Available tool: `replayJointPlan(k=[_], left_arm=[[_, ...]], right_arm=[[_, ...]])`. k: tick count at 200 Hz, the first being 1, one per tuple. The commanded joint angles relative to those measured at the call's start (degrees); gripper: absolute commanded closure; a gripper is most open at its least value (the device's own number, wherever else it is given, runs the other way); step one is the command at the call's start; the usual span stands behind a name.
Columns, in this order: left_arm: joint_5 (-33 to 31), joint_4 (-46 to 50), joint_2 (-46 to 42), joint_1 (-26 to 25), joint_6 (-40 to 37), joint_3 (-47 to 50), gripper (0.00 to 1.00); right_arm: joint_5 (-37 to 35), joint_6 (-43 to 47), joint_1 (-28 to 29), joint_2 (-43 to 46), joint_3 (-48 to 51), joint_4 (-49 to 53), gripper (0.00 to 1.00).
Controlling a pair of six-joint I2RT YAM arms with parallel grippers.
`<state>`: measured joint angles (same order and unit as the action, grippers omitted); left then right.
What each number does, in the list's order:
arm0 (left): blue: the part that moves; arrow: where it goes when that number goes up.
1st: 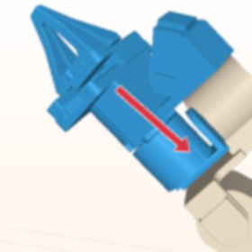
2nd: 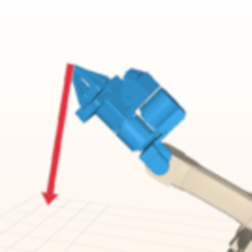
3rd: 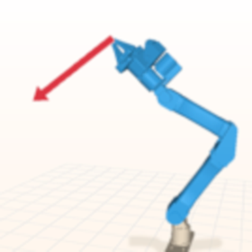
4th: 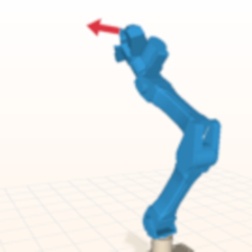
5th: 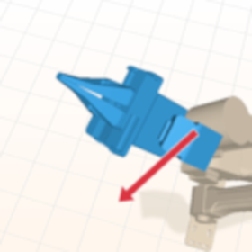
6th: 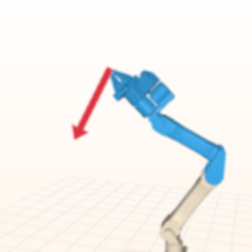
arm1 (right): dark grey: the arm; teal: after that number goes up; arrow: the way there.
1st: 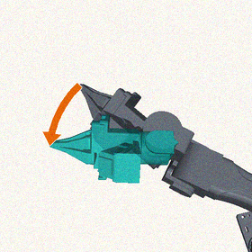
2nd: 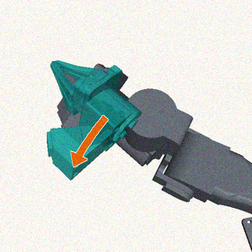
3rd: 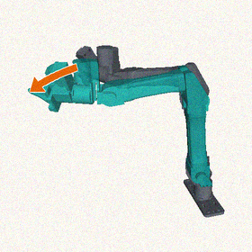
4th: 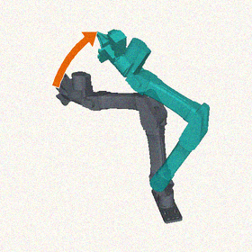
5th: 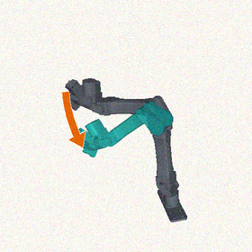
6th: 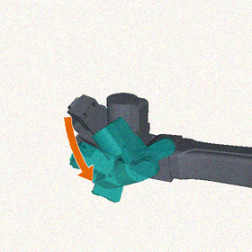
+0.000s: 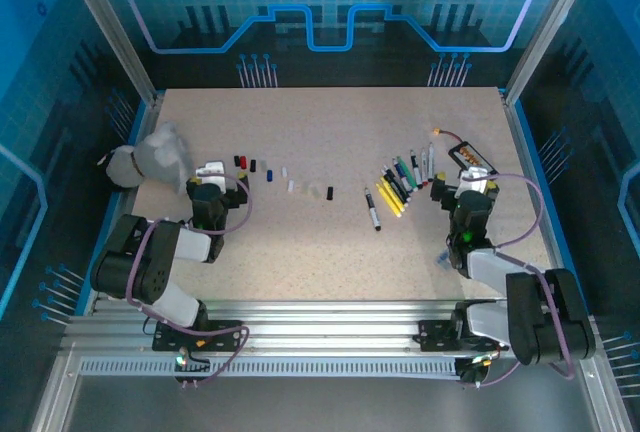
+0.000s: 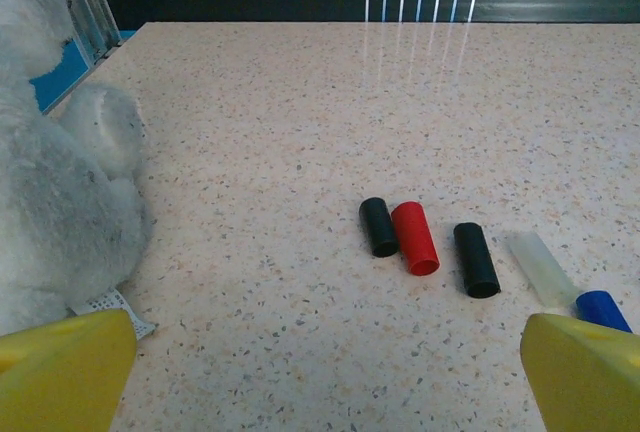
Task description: Open the pen caps
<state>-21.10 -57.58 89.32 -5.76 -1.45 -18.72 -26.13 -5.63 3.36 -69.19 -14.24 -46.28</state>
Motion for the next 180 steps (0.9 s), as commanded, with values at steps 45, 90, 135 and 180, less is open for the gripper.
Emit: replayJointPlan(k=[45, 90, 135, 180], left_arm=[[1.1, -0.2, 0.0, 0.6, 0.8, -1.1, 0.01], [1.1, -0.1, 0.0, 0.6, 0.7, -1.2, 0.01], [1.1, -0.1, 0.0, 0.6, 0.8, -1.2, 0.0], [1.1, -0.1, 0.0, 0.6, 0.8, -1.2, 0.01]], right_arm=[[8.5, 1.5, 1.8, -5.5, -3.4, -0.3, 0.0], [7.3, 7.9, 5.0, -22.3, 1.3, -29.5, 0.0], [12.8, 4.0, 1.5, -18.4, -8.2, -4.1, 0.0], [9.9, 6.2, 3.8, -19.2, -7.2, -7.9, 0.0]])
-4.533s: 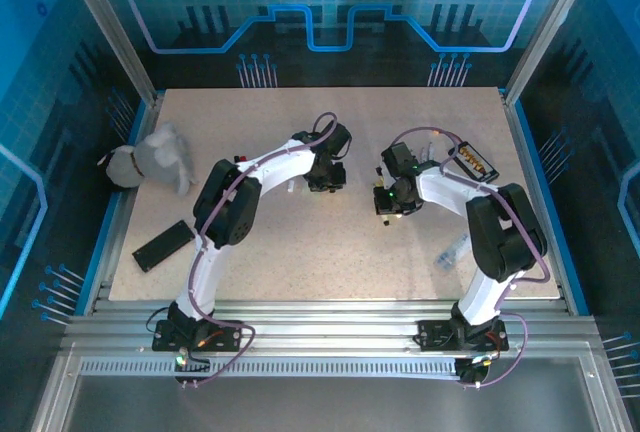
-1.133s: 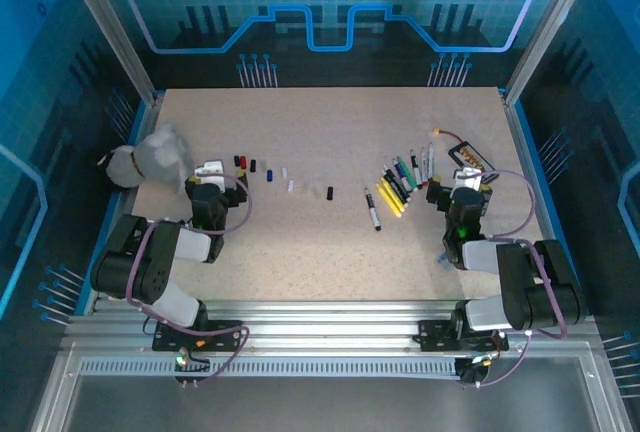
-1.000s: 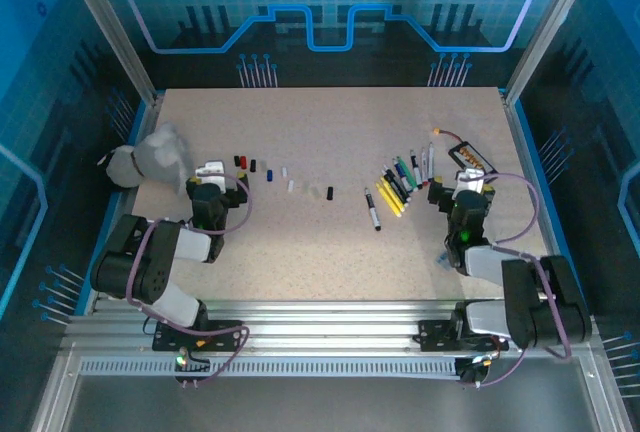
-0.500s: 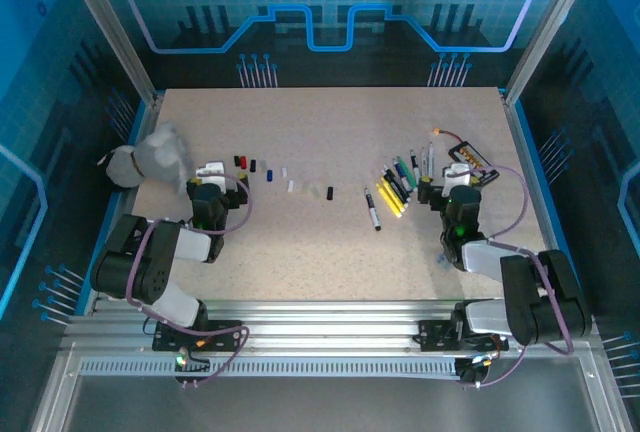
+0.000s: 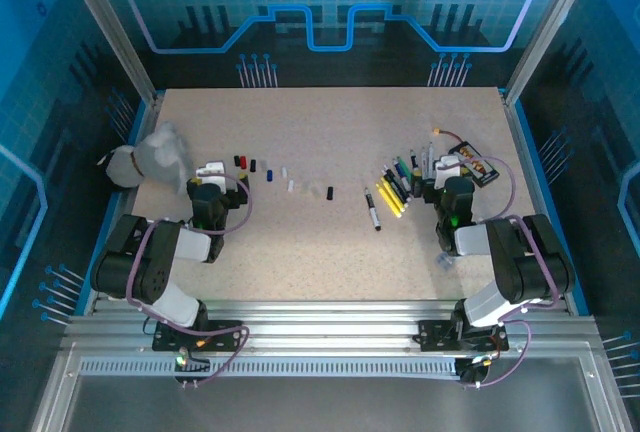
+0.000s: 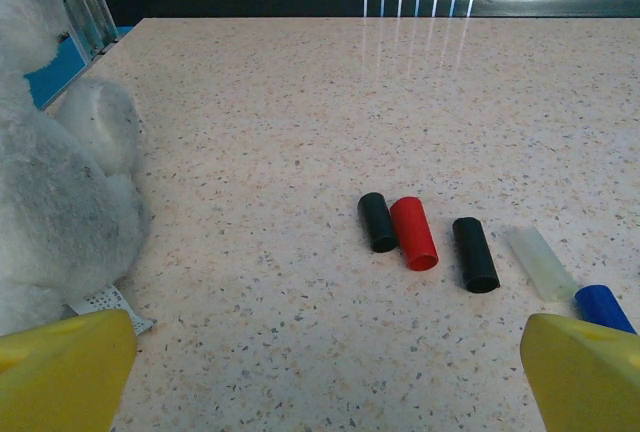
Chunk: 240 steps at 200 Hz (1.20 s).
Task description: Open the pen caps
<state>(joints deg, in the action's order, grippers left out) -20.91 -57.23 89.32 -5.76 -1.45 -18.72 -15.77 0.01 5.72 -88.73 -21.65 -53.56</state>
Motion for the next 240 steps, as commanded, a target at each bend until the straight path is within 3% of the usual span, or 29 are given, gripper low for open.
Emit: replayJointPlan(k=[1, 193, 211, 240], left_arm=[[0.9, -0.5, 0.0, 0.6, 0.8, -1.2, 0.01], [0.9, -0.4, 0.0, 0.6, 0.8, -1.1, 0.01], [0.9, -0.4, 0.0, 0.6, 0.8, -1.1, 0.01], [1.0, -0.4, 0.0, 0.6, 0.8, -1.2, 0.01]], right_arm=[[-0.5, 0.7, 1.5, 0.3, 0.3, -0.7, 0.0], [5.5, 0.0, -0.8, 0.6, -1.0, 2.5, 0.0], [12.6, 0.7, -2.3, 0.8, -2.2, 5.1, 0.0], [13.0, 0.7, -2.4, 0.7, -1.9, 4.4, 0.0]])
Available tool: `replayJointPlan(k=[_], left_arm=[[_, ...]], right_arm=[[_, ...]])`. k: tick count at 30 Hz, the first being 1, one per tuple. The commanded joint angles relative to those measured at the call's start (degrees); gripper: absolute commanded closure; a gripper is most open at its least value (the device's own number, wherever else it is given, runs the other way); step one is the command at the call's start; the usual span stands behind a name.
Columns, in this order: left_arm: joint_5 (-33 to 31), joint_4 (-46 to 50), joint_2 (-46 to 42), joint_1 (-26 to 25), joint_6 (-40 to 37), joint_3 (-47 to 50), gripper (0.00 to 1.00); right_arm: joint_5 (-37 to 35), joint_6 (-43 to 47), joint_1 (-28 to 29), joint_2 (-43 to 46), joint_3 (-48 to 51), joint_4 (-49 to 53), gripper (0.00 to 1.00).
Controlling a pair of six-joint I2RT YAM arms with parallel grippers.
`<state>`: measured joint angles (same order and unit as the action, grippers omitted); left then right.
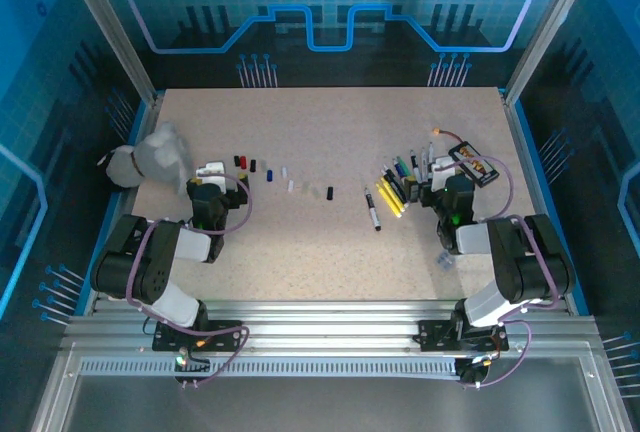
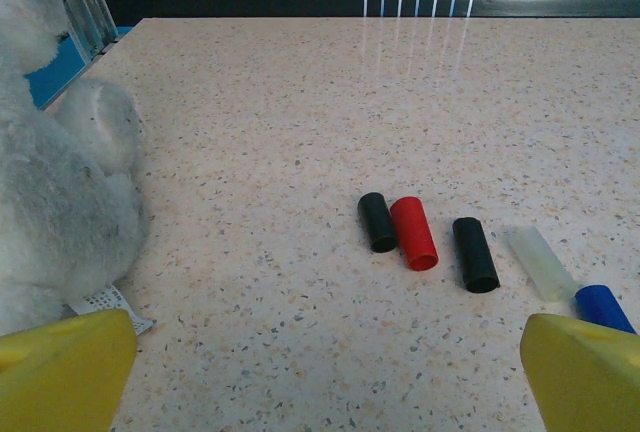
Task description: Open the pen caps
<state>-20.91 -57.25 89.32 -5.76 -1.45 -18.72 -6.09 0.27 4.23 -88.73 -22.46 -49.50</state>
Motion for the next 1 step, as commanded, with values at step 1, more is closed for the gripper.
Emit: replayJointPlan(k=[1], left_arm=[[0.9, -0.4, 0.0, 0.6, 0.8, -1.2, 0.01]], right_arm=[[3.3, 0.4, -0.9, 0.7, -1.1, 0.4, 0.0]])
